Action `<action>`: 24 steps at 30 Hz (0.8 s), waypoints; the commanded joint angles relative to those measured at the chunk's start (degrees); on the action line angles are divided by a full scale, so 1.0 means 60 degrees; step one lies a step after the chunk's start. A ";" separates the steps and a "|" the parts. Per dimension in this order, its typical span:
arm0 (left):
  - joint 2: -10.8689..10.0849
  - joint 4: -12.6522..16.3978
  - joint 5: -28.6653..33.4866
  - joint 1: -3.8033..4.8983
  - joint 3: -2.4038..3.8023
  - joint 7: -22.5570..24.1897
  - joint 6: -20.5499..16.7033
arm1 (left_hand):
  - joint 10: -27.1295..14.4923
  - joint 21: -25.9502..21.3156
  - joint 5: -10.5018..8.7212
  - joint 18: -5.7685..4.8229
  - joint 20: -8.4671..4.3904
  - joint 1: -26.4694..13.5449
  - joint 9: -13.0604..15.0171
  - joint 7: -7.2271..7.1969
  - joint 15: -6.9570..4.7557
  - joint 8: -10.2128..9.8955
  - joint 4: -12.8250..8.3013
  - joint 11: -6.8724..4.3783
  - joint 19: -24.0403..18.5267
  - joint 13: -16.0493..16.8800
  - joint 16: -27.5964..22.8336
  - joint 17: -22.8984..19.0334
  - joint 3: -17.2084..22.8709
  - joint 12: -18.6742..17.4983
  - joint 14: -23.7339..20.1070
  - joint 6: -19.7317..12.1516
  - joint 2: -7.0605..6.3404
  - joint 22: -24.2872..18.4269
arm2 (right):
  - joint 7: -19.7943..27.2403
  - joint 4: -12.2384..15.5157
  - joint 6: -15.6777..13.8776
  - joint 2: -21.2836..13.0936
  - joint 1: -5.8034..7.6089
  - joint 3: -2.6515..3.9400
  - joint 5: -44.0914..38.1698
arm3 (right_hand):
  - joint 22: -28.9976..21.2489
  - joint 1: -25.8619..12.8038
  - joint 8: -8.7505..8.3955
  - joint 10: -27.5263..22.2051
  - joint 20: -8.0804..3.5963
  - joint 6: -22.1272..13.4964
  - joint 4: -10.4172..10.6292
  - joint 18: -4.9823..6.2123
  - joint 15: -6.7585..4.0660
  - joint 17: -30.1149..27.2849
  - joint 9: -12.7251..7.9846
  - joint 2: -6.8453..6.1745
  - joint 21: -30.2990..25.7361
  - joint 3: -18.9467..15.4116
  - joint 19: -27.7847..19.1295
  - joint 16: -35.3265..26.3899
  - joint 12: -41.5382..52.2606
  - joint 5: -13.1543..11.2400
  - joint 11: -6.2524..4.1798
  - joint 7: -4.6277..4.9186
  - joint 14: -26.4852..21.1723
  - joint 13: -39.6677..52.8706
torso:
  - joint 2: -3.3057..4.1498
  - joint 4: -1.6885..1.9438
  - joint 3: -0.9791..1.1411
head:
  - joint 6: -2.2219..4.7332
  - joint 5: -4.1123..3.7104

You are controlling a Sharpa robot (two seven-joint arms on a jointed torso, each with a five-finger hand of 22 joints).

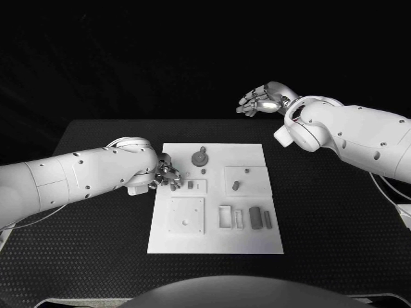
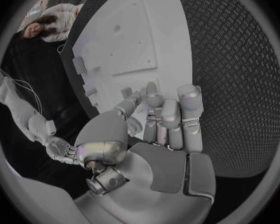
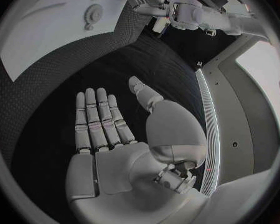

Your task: Assemble the parts on the task board

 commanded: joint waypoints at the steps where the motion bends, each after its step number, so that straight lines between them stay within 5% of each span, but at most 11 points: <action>1: 0.0005 0.0001 -0.0096 -0.0012 -0.0007 -0.0026 -0.0026 | 0.0018 0.0034 0.0127 0.0645 -0.0081 -0.0139 0.0008 0.0038 -0.0038 0.0050 -0.0105 0.0002 -0.0015 0.0010 0.0054 -0.0001 -0.0195 0.0039 -0.0018 -0.0040 -0.0020 0.0171 | 0.0041 0.0000 0.0062 0.0006 0.0003 0.0007 -0.0038 | 0.0009 0.0086 0.0035 0.0094 0.0047 -0.0071 -0.0005 0.0115 0.0001 -0.0009 -0.0015 0.0017 -0.0048 -0.0077 -0.0048 -0.0061 0.0048 -0.0025 0.0005 0.0264 -0.0085 -0.0012 | -0.0002 0.0001 0.0001 | -0.0002 -0.0001; 8: 0.0009 0.0002 -0.0096 -0.0013 -0.0007 0.0063 -0.0277 | 0.0019 0.0001 -0.0373 0.0656 -0.0114 -0.0502 -0.0022 0.0023 -0.0058 0.0073 0.0125 -0.0015 -0.0036 0.0012 0.0056 -0.0023 -0.0503 0.0027 -0.0024 -0.0061 -0.0436 0.0143 | 0.0042 -0.0004 0.0071 0.0011 0.0003 0.0007 -0.0038 | 0.0009 0.0089 0.0036 0.0093 0.0048 -0.0071 -0.0006 0.0117 0.0001 -0.0009 -0.0016 0.0015 -0.0049 -0.0078 -0.0049 -0.0062 0.0049 -0.0025 0.0005 0.0263 -0.0086 -0.0017 | -0.0002 -0.0004 0.0008 | 0.0010 0.0010; 18: 0.0005 0.0017 -0.0114 -0.0016 -0.0003 0.0223 -0.0603 | 0.0053 0.0004 -0.0401 0.0685 -0.0167 -0.0804 0.0011 -0.0009 -0.0090 0.0139 0.0487 -0.0047 -0.0006 0.0045 0.0113 -0.0008 -0.0587 0.0054 -0.0017 -0.0047 -0.0955 0.0138 | 0.0044 -0.0029 0.0085 0.0031 0.0002 0.0007 -0.0038 | 0.0011 0.0094 0.0039 0.0095 0.0050 -0.0071 -0.0006 0.0119 0.0000 -0.0009 -0.0018 0.0018 -0.0051 -0.0078 -0.0049 -0.0062 0.0053 -0.0025 0.0004 0.0263 -0.0086 -0.0024 | 0.0000 -0.0018 0.0010 | 0.0024 0.0001; 24: -0.0080 0.0050 -0.0156 -0.0017 0.0000 0.0232 -0.0681 | 0.0060 0.0007 -0.0401 0.0692 -0.0179 -0.0812 0.0019 -0.0016 -0.0097 0.0152 0.0544 -0.0054 0.0002 0.0051 0.0123 -0.0008 -0.0565 0.0058 -0.0013 -0.0045 -0.1021 0.0138 | 0.0039 -0.0033 0.0103 0.0026 0.0002 0.0007 -0.0038 | 0.0011 0.0096 0.0040 0.0095 0.0051 -0.0071 -0.0006 0.0120 -0.0001 -0.0009 -0.0019 0.0021 -0.0052 -0.0078 -0.0048 -0.0062 0.0054 -0.0025 0.0004 0.0263 -0.0086 -0.0029 | 0.0000 -0.0006 0.0007 | 0.0024 -0.0024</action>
